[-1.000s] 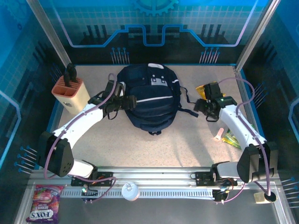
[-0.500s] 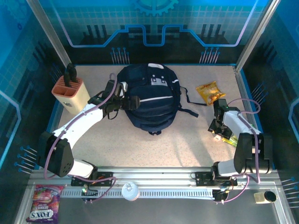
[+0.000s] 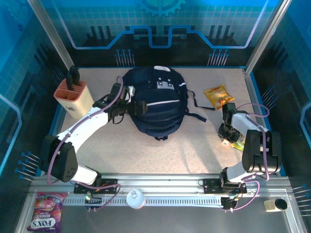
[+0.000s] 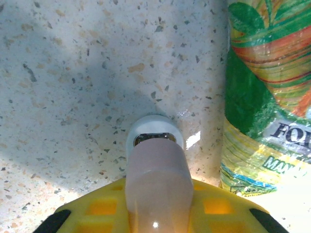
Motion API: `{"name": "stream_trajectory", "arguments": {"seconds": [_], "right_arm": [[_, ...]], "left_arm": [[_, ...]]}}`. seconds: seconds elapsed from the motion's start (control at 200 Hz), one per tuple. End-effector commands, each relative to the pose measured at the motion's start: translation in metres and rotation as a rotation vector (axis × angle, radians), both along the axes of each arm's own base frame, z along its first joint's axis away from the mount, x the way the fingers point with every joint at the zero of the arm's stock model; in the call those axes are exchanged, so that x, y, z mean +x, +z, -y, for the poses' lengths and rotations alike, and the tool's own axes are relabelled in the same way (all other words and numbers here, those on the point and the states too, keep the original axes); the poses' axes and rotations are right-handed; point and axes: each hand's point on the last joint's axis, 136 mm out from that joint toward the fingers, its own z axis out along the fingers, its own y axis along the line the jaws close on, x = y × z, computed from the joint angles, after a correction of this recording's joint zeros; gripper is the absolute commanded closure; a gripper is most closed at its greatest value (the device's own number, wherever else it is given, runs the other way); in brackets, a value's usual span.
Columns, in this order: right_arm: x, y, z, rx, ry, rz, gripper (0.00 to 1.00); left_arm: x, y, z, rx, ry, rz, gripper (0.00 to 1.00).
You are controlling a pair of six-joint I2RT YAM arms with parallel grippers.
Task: Pack books, pencil case, and school supplies into a backpack
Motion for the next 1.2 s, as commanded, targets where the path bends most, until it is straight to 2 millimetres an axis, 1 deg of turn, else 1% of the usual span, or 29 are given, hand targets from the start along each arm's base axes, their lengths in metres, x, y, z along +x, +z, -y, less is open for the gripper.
{"name": "stream_trajectory", "arguments": {"seconds": [0.0, 0.07, 0.165, 0.245, 0.36, 0.425, 0.515, 0.655, 0.75, 0.825, 0.83, 0.98, 1.03, 1.12, 1.196], "right_arm": [[0.013, 0.016, -0.003, -0.024, 0.015, 0.072, 0.79], [0.020, 0.027, -0.013, -0.009, 0.042, 0.112, 0.79], [0.030, 0.041, -0.034, 0.044, 0.082, 0.184, 0.79], [0.040, 0.053, -0.058, 0.124, 0.122, 0.265, 0.78], [0.052, 0.069, -0.088, 0.250, 0.168, 0.368, 0.78], [0.059, 0.079, -0.104, 0.321, 0.192, 0.425, 0.77], [0.067, 0.089, -0.123, 0.403, 0.220, 0.488, 0.77], [0.075, 0.100, -0.145, 0.486, 0.265, 0.540, 0.78], [0.076, 0.105, -0.152, 0.509, 0.286, 0.560, 0.78], [0.074, 0.106, -0.154, 0.519, 0.294, 0.571, 0.78], [0.074, 0.107, -0.154, 0.519, 0.294, 0.573, 0.78], [0.068, 0.108, -0.152, 0.519, 0.291, 0.595, 0.78], [0.068, 0.108, -0.153, 0.523, 0.287, 0.599, 0.78], [0.068, 0.108, -0.155, 0.539, 0.278, 0.602, 0.78], [0.071, 0.108, -0.157, 0.553, 0.274, 0.610, 0.78]], "left_arm": [[0.009, 0.020, 0.012, -0.039, -0.065, 0.047, 0.01], [0.008, 0.023, 0.021, -0.071, -0.103, 0.054, 0.01], [0.003, 0.026, 0.037, -0.085, -0.164, 0.060, 0.01], [-0.003, 0.027, 0.051, -0.033, -0.227, 0.087, 0.01], [-0.015, 0.031, 0.078, 0.049, -0.362, 0.126, 0.01], [-0.019, 0.029, 0.091, 0.109, -0.431, 0.136, 0.01], [-0.019, 0.025, 0.104, 0.163, -0.508, 0.123, 0.02], [-0.014, 0.017, 0.120, 0.201, -0.634, 0.071, 0.07], [-0.009, 0.011, 0.129, 0.261, -0.724, 0.066, 0.11], [-0.006, 0.002, 0.133, 0.319, -0.786, 0.052, 0.14], [-0.006, -0.002, 0.133, 0.326, -0.790, 0.044, 0.14], [-0.001, -0.028, 0.129, 0.474, -0.867, -0.015, 0.24], [0.000, -0.035, 0.127, 0.515, -0.887, -0.039, 0.26], [0.006, -0.041, 0.125, 0.564, -0.895, -0.054, 0.29], [0.018, -0.043, 0.123, 0.611, -0.874, -0.029, 0.33]]}}
